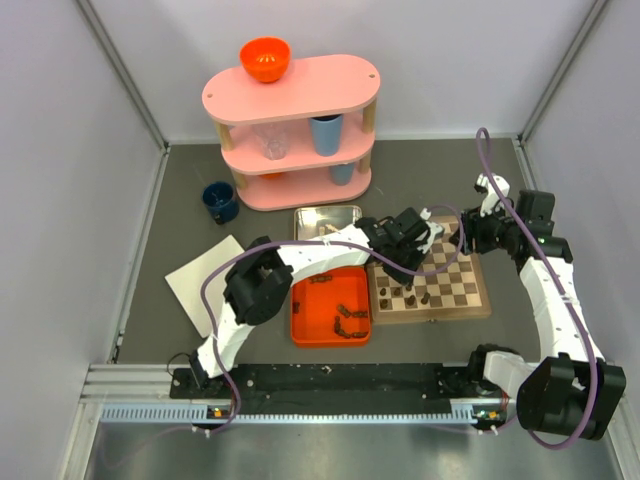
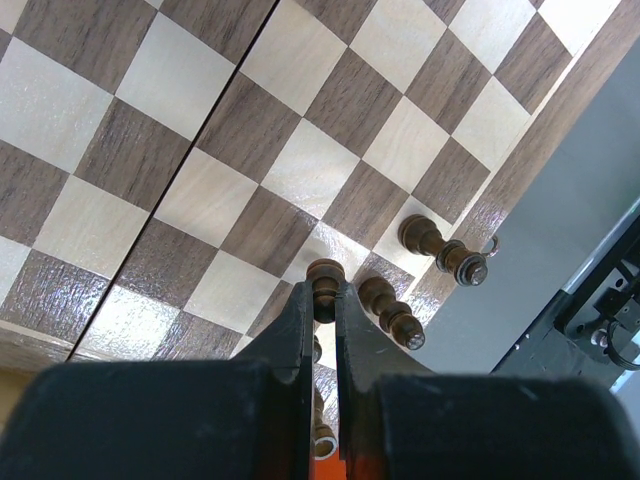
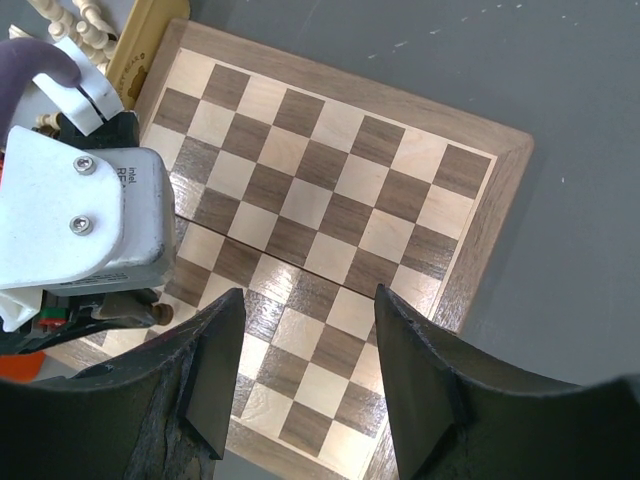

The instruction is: Set up the chess pieces on the board

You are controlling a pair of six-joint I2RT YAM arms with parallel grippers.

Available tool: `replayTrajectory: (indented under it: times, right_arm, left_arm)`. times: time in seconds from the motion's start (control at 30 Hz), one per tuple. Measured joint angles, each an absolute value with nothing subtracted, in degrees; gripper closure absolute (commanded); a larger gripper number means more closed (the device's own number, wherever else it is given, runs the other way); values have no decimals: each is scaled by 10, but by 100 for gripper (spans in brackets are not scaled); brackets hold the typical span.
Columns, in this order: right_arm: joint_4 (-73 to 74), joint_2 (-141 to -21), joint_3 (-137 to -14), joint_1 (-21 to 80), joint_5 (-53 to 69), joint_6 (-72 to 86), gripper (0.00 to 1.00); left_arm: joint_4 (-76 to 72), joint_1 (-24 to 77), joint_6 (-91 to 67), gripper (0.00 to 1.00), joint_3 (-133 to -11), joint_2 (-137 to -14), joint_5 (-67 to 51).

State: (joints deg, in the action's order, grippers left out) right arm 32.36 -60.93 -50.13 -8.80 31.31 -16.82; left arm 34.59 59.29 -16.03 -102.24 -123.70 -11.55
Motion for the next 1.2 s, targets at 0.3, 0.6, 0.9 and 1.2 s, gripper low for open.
replayTrajectory:
  times: [0.3,0.6,0.9,1.2]
  right_arm:
    - [323,-609,-501,-88,313,-168,45]
    - [323,-609,-501,-88,313,-168,45]
    - [323,-609,-501,-88,311,-168,45]
    - [323,-609,-501,-88,311,-168,45]
  left_arm:
    - [348,593,-161,99,-1025,-1244,-122]
    - [349,593,-161,95,-1028,-1247,-123]
    - [352,593,-161,92,-1030,-1251,-128]
    - [357,593,-162,75,-1030,-1251,-128]
